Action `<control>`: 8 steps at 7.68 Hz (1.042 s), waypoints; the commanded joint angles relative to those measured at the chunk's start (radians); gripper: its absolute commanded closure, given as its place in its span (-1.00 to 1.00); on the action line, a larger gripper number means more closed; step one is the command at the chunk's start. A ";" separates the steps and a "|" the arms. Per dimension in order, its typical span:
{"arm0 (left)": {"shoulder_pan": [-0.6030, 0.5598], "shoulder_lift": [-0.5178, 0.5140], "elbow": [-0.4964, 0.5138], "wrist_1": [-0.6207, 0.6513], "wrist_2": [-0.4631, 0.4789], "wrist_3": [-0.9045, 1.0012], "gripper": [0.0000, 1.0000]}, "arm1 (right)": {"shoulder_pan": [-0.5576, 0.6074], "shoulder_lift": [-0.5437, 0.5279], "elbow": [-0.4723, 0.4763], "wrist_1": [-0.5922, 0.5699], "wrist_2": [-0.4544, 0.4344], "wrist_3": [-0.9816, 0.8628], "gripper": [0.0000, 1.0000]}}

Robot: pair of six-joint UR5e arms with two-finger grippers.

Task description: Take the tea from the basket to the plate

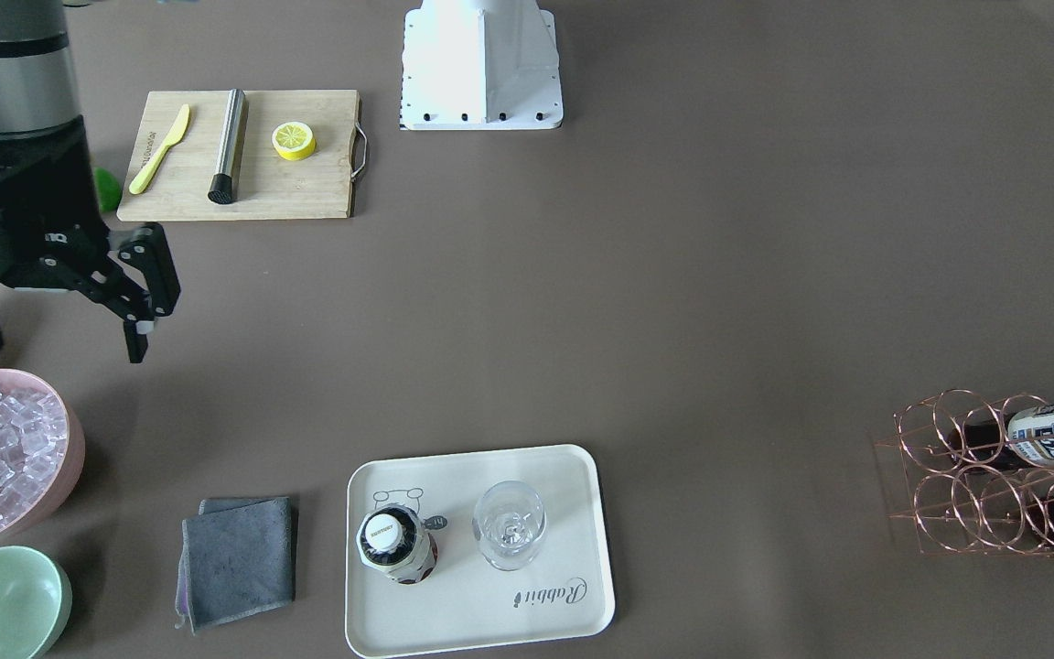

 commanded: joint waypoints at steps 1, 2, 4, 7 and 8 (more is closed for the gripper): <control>0.002 0.001 0.000 -0.003 0.001 0.000 1.00 | 0.117 -0.188 0.085 -0.049 0.145 -0.241 -1.00; 0.003 0.003 -0.002 -0.003 -0.001 0.000 1.00 | 0.141 -0.295 0.128 -0.046 0.187 -0.430 -1.00; 0.008 0.006 0.000 -0.003 -0.001 -0.002 1.00 | 0.245 -0.478 0.125 -0.008 0.387 -0.496 -1.00; 0.007 0.006 -0.006 -0.003 -0.001 -0.003 1.00 | 0.293 -0.828 -0.023 0.485 0.519 -0.548 -1.00; 0.007 0.015 -0.015 -0.003 -0.001 -0.005 1.00 | 0.317 -0.854 -0.068 0.553 0.561 -0.544 -1.00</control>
